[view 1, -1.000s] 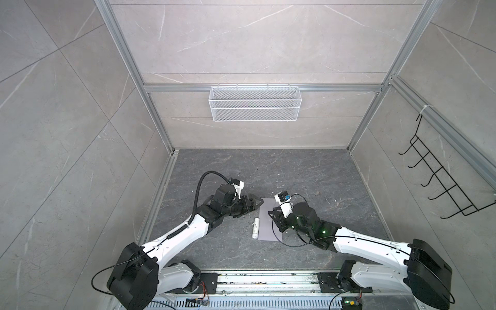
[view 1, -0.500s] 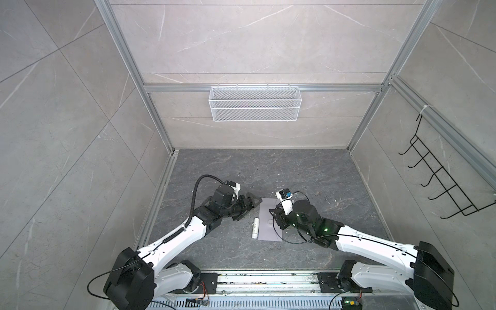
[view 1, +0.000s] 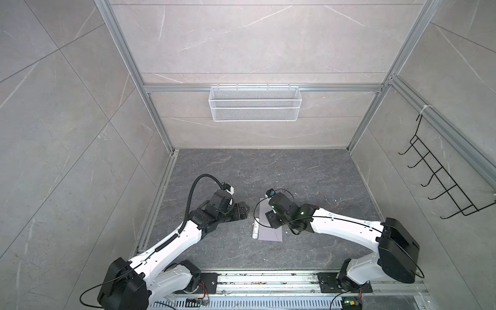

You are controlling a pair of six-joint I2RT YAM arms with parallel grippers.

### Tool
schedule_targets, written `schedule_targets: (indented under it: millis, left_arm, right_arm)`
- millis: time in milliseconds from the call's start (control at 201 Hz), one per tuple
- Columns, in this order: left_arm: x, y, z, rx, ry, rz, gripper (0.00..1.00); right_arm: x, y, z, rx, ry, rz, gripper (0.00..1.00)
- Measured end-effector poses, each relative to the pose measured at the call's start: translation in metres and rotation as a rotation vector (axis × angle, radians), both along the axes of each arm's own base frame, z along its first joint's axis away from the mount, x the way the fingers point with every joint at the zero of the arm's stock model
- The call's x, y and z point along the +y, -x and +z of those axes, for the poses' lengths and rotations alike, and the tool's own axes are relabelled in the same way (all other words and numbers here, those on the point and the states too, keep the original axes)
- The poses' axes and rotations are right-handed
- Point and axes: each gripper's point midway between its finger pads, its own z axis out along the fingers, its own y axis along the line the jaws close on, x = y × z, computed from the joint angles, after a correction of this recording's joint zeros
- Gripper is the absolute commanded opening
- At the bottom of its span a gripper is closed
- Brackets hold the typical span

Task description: Place the letter into the envelope and seal it

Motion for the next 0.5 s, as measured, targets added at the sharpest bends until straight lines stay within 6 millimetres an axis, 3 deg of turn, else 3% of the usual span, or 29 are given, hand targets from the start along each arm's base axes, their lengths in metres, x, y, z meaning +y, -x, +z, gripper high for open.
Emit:
schedule_targets:
  millis: [179, 503]
  left_arm:
    - [0.016, 0.010, -0.021, 0.002, -0.065, 0.005, 0.85]
    - [0.023, 0.009, -0.021, -0.021, -0.091, 0.024, 0.85]
  right_arm:
    - [0.006, 0.007, -0.013, 0.050, 0.157, 0.015, 0.64]
    - [0.000, 0.008, -0.042, 0.135, 0.317, -0.026, 0.53]
